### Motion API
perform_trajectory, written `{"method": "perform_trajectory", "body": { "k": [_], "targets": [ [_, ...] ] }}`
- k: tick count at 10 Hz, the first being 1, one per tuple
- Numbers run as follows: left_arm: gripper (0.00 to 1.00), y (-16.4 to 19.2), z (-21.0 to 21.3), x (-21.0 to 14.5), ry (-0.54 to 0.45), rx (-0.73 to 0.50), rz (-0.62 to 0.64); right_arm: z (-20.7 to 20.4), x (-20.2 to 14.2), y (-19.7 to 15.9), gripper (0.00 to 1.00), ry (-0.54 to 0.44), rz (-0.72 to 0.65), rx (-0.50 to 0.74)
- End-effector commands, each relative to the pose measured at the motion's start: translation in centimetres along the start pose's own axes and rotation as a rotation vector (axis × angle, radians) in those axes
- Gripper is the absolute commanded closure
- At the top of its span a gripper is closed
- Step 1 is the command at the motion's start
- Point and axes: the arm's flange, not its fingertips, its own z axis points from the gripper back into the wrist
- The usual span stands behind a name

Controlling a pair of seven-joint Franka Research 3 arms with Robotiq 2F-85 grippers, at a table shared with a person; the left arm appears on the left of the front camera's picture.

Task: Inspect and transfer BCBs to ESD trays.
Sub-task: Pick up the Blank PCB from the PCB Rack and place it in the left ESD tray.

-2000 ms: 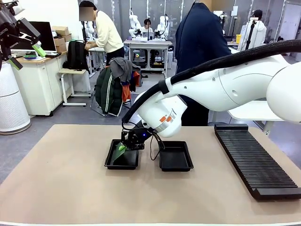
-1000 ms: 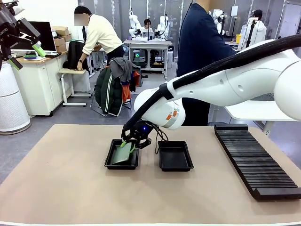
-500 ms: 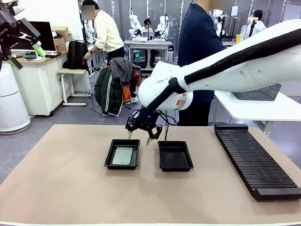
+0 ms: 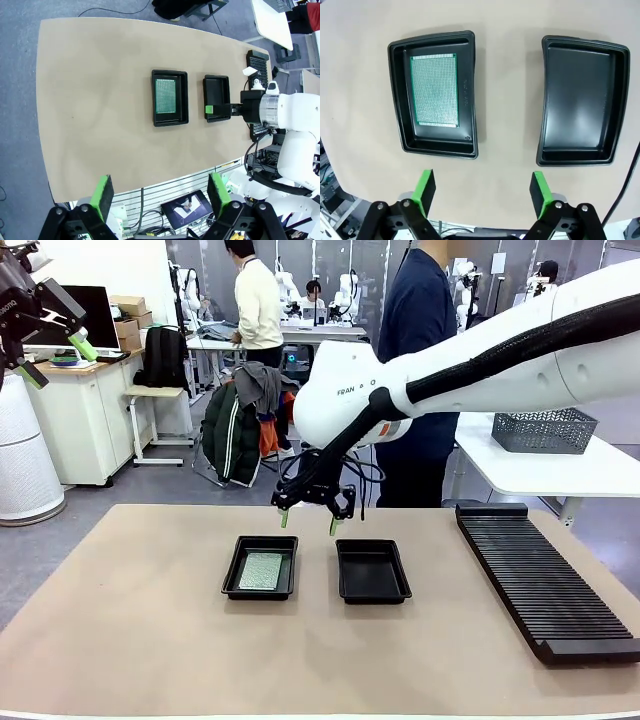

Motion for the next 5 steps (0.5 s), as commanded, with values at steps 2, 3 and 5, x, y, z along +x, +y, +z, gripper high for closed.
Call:
{"method": "perform_trajectory", "body": {
  "k": [2,3,5],
  "targets": [
    [0.00,0.05,-0.02,-0.12,0.000,-0.001,0.003,0.50,0.03,0.24,0.00,-0.022,-0.015,-0.061],
    [0.00,0.05,-0.02,-0.12,0.000,-0.001,0.003,0.25,-0.03,0.10,0.00,-0.001,0.009,-0.012],
    [0.00,0.05,-0.02,-0.12,0.000,-0.001,0.003,0.25,-0.03,0.10,0.00,-0.001,0.009,-0.012]
  ]
}}
